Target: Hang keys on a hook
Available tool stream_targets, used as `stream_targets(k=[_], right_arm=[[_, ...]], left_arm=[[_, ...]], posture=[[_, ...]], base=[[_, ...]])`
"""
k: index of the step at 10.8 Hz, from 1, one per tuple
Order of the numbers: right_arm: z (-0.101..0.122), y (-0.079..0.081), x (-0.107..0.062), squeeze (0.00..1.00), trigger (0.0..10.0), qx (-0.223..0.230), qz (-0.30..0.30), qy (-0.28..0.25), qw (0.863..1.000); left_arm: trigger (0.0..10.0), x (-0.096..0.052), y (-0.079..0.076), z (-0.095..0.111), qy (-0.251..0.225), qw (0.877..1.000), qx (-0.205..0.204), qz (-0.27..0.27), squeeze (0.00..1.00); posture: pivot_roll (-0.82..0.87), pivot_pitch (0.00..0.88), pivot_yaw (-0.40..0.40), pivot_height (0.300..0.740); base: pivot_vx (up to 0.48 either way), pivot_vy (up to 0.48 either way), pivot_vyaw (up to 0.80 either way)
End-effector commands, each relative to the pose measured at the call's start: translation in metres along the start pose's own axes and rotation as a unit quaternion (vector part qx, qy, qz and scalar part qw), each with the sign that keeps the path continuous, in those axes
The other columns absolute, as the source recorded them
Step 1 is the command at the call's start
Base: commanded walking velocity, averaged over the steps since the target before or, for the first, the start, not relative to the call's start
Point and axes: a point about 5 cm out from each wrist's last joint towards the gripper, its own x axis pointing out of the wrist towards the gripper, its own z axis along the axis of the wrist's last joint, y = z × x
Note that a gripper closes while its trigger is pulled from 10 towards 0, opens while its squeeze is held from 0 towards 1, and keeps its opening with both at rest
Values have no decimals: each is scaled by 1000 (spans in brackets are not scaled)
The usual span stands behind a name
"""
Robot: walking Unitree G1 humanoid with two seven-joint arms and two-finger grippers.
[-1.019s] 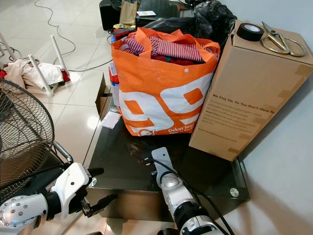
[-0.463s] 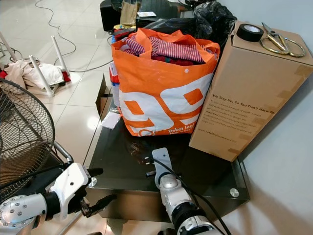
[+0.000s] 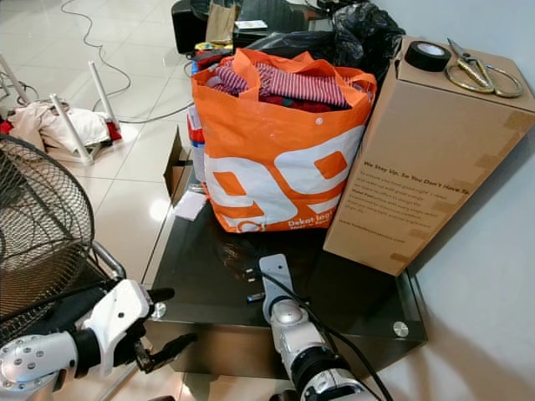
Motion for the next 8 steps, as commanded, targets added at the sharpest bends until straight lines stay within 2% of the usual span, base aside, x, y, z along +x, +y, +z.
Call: stream_targets(k=[1, 3, 5, 6, 8], right_arm=[[6, -4, 1, 0, 0, -19, 0, -7, 1000], [12, -14, 2, 0, 0, -61, 21, -13, 998], [28, -23, 2, 0, 0, -91, 83, -32, 992], [33, -23, 2, 0, 0, -78, 86, -46, 992], [34, -18, 6, 0, 0, -43, 45, -41, 997]], left_arm=[[10000, -3, 1, 2, -2, 1000, 6, 6, 0], [10000, -1, 2, 2, -3, 1000, 6, 7, 0], [10000, 1, 5, 3, -6, 1000, 10, 9, 0], [10000, 1, 6, 4, -6, 1000, 12, 9, 0], [10000, -2, 6, 4, -2, 1000, 16, 7, 0]], posture=[[97, 36, -45, 740], [93, 25, -46, 740], [93, 9, -46, 740], [92, 16, -41, 740], [108, 45, -33, 740]], base=[[0, 0, 0], [0, 0, 0], [0, 0, 0], [0, 0, 0], [0, 0, 0]])
